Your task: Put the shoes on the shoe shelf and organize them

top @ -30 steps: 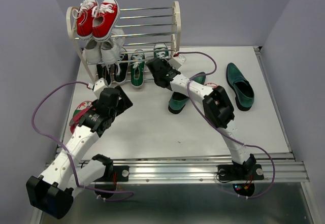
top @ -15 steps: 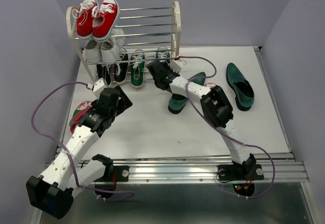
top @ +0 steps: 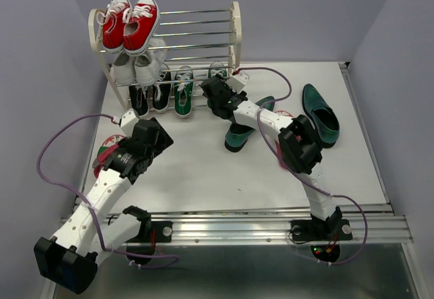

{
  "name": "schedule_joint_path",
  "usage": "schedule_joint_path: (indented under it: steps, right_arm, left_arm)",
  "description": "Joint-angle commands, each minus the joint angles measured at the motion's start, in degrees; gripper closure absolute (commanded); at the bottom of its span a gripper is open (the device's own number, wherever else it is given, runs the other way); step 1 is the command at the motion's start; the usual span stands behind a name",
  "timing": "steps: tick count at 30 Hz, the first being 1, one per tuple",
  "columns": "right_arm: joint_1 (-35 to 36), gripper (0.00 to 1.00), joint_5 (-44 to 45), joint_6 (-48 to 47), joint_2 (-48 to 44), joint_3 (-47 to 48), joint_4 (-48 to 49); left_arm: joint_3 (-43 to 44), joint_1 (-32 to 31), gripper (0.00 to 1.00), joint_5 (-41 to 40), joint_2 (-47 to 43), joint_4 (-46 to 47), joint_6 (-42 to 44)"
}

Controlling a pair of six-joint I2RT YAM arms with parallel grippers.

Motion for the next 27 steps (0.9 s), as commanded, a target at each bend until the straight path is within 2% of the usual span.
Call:
schedule_joint_path:
  steps: [1,3,10,17,22,27]
  right_arm:
    - [0.2,0.08,-3.1,-5.0,-4.6,-1.4,2.7]
    - [0.2,0.0,-4.8,-7.3,-5.3,-1.5,2.7]
    - [0.2,0.0,-13.5,-10.3,-9.5,-5.9,3.2]
    - [0.9,0.0,-20.1,-19.0,-15.0,-12.1,4.5]
    - [1.9,0.0,-22.8,-21.4,-20.3,-18.5,4.5]
    - [3.7,0.0,-24.5,-23.9,-27.5,-25.8,6.2]
  left_arm:
    - [1.9,0.1,0.01,-2.1,-1.2,-2.0,-2.1]
    - [1.9,0.1,0.01,-1.9,-1.2,-2.3,-2.4]
    - [3.0,0.1,0.01,-3.1,-1.9,-5.9,-4.0]
    - [2.7,1.4,0.01,-6.9,-1.2,-7.9,-9.2]
    - [2.1,6.1,0.01,-9.3,1.0,-7.6,-11.2]
    - [-0.1,15.1,0.01,-8.2,2.3,-5.2,-11.1]
